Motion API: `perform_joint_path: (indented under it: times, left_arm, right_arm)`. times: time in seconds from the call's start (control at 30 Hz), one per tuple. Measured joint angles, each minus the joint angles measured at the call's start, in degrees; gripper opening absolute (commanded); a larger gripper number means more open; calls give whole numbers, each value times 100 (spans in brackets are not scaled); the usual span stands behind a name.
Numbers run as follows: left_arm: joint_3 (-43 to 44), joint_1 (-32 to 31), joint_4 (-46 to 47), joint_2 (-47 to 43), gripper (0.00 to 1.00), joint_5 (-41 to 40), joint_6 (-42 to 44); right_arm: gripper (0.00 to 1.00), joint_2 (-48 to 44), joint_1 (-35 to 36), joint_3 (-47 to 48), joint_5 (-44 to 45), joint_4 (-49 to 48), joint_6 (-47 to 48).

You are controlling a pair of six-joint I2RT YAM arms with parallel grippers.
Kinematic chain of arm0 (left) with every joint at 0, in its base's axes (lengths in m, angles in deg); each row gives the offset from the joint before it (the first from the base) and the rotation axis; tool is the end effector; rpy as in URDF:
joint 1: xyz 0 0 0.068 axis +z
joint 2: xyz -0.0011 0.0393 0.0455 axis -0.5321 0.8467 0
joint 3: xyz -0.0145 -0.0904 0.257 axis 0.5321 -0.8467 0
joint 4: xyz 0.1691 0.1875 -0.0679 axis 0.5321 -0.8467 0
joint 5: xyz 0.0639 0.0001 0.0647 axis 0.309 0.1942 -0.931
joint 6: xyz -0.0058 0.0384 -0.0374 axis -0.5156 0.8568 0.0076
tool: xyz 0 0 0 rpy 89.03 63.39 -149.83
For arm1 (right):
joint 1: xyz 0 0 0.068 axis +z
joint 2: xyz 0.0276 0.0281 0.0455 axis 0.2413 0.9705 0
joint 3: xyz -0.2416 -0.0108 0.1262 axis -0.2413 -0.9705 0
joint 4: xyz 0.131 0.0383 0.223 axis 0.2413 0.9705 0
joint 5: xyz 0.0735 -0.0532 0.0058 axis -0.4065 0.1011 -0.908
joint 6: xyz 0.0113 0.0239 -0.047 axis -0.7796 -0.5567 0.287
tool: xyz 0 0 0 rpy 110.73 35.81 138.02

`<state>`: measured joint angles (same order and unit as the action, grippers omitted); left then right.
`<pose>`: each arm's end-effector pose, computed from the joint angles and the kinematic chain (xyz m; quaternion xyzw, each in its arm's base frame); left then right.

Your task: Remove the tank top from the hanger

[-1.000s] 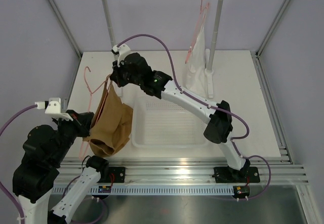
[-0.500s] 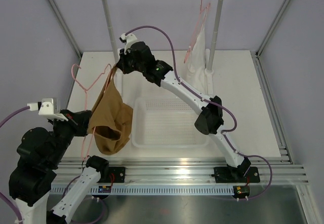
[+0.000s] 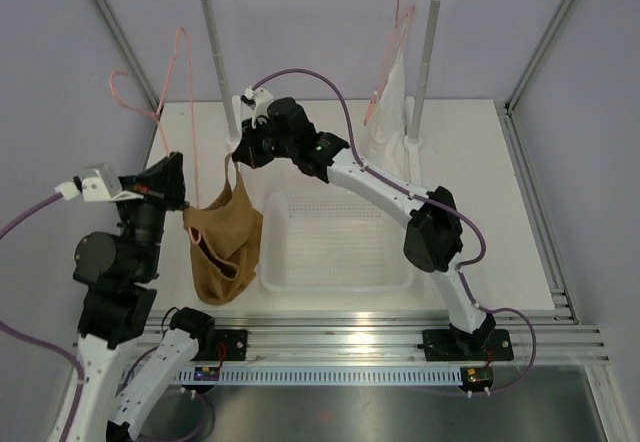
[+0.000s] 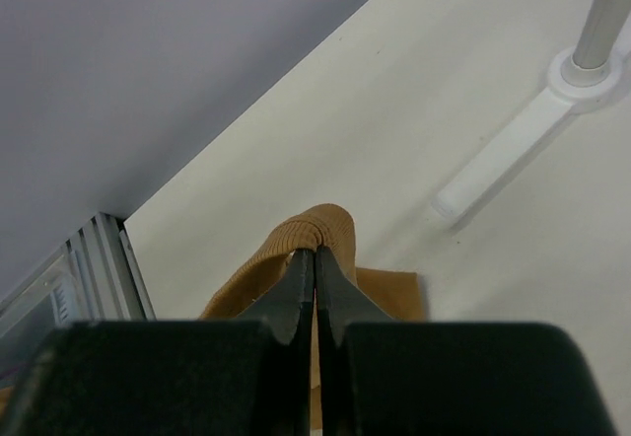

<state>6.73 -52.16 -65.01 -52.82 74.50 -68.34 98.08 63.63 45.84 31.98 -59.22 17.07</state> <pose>0.0638 -0.0140 0.4255 -0.1011 0.5972 -0.2028 0.7694 0.3356 0.4094 0.3356 -0.2999 0.7468 0.4068 0.4322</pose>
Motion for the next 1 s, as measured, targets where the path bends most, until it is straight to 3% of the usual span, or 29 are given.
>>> perform_joint_path:
  times: [0.2,0.37,0.53,0.57,0.6,0.67,0.7,0.73,0.83,1.0]
  left_arm:
    - [-68,0,2376,1438,0,-4,1167]
    - [496,0,2533,2144,0,-236,1751]
    - [1172,0,2328,2188,0,-619,2031]
    - [1416,0,2076,2192,0,-654,1974]
    - [1714,2,1722,2218,0,-654,1891]
    - [2347,0,916,2277,0,-647,1648]
    - [2599,2,540,2282,0,-634,1530]
    - [2778,0,195,2267,0,-625,1410]
    - [3224,2,-901,2216,0,-560,1139]
    - [3816,4,-2409,2476,0,-151,892]
  right_arm:
    - [0,-520,393,-638,33,-190,240]
    - [0,-726,726,-890,249,-262,299]
    - [0,-717,675,-1029,374,-330,256]
    - [9,-702,667,-1025,376,-332,249]
    - [24,-680,662,-1008,374,-332,232]
    - [39,-640,664,-986,372,-332,192]
    - [61,-632,669,-988,376,-332,166]
    - [74,-632,669,-1012,374,-337,111]
    - [87,-697,675,-1248,518,-463,101]
    - [91,-1040,680,-1655,1067,-326,153]
